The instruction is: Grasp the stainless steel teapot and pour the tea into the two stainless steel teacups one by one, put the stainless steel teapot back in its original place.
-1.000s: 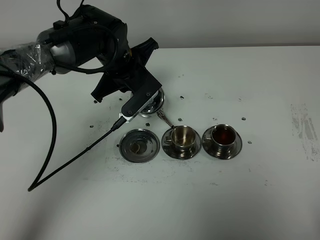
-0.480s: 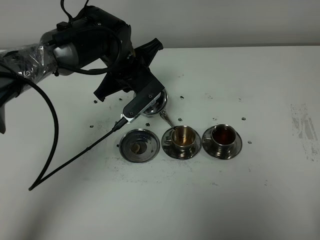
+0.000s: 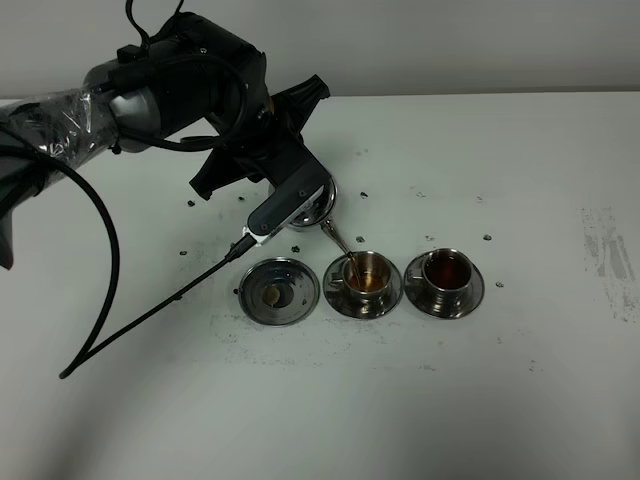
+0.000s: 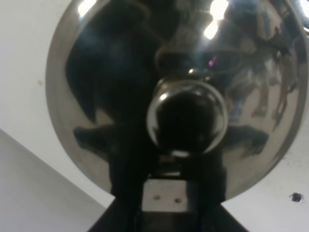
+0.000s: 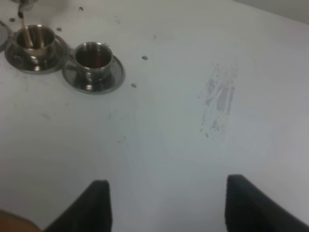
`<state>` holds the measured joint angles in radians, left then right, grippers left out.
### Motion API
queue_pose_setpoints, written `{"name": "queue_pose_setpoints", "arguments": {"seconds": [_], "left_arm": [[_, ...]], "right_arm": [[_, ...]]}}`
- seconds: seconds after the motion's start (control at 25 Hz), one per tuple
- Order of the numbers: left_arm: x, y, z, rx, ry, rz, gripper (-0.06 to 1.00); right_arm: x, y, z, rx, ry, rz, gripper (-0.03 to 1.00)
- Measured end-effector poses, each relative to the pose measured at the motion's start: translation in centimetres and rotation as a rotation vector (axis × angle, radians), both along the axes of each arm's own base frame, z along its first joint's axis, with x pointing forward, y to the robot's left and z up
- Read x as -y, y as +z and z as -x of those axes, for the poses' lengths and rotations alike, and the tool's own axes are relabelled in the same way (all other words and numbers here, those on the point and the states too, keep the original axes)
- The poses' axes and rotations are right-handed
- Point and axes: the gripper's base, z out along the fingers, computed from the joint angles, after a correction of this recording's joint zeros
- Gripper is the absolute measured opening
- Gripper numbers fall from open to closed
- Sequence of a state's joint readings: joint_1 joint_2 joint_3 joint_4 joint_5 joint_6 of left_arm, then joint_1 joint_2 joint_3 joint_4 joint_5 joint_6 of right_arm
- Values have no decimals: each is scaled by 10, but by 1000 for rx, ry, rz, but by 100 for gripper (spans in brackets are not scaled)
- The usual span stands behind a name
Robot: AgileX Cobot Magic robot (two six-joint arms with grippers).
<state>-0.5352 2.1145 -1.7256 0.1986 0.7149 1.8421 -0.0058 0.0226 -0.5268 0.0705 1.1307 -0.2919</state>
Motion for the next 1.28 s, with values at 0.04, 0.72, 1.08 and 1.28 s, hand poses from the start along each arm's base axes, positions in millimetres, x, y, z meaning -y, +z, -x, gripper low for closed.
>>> {"name": "queue_pose_setpoints", "arguments": {"seconds": [0.04,0.72,1.08,1.28], "left_arm": [[0,0,0,4,-2,-2,21],[4,1,0,33,-26,-8,21],[7,1,1,36,-35,-13,21],[8,1,2,38,-48,-17,21]], "right_arm": [[0,0,0,0,0,0,53],[0,0,0,0,0,0,53],[0,0,0,0,0,0,53],[0,0,0,0,0,-1,53]]}}
